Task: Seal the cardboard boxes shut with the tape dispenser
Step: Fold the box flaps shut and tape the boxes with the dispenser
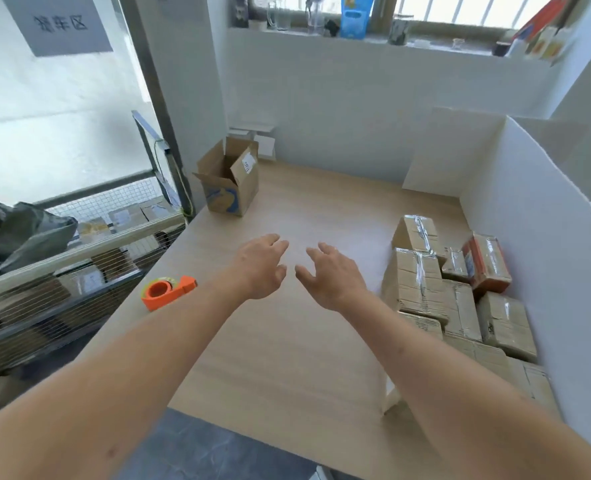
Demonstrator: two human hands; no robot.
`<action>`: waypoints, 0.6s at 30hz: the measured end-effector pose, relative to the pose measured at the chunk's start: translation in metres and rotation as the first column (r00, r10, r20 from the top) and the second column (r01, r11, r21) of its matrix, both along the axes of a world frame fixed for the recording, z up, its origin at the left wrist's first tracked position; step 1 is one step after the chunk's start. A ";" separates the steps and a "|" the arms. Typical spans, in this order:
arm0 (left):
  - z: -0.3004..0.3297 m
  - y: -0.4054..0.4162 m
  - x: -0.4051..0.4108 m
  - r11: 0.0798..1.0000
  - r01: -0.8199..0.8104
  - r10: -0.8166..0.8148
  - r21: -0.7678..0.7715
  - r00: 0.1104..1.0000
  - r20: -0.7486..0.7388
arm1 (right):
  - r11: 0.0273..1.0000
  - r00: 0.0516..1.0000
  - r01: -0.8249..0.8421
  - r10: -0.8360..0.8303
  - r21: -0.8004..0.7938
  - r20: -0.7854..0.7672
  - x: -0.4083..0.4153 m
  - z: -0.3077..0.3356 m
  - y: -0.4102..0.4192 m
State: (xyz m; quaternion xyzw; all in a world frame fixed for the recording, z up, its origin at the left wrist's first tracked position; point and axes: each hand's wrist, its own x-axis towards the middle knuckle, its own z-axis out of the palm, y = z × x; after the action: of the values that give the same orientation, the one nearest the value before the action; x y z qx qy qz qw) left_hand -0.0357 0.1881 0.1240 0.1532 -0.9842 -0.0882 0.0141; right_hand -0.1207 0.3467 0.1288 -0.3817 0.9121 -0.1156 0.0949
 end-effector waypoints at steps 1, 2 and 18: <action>0.005 -0.016 0.007 1.000 0.006 -0.006 -0.007 1.000 -0.015 | 1.000 1.000 0.001 -0.001 -0.004 -0.007 0.008 0.006 -0.016; 0.009 -0.034 0.014 1.000 0.010 -0.010 -0.014 1.000 -0.026 | 1.000 1.000 0.004 -0.004 -0.008 -0.019 0.016 0.009 -0.034; 0.004 -0.290 0.066 0.999 0.049 -0.049 -0.008 0.999 0.013 | 0.995 0.995 0.098 -0.099 0.012 0.028 0.063 0.001 -0.278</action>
State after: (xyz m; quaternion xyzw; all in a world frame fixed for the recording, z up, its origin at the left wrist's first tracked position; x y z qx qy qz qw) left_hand 0.0303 -0.1020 0.1282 0.1295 -0.9881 -0.0833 0.0065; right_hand -0.0573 0.0690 0.1297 -0.3340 0.9290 -0.1206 0.1043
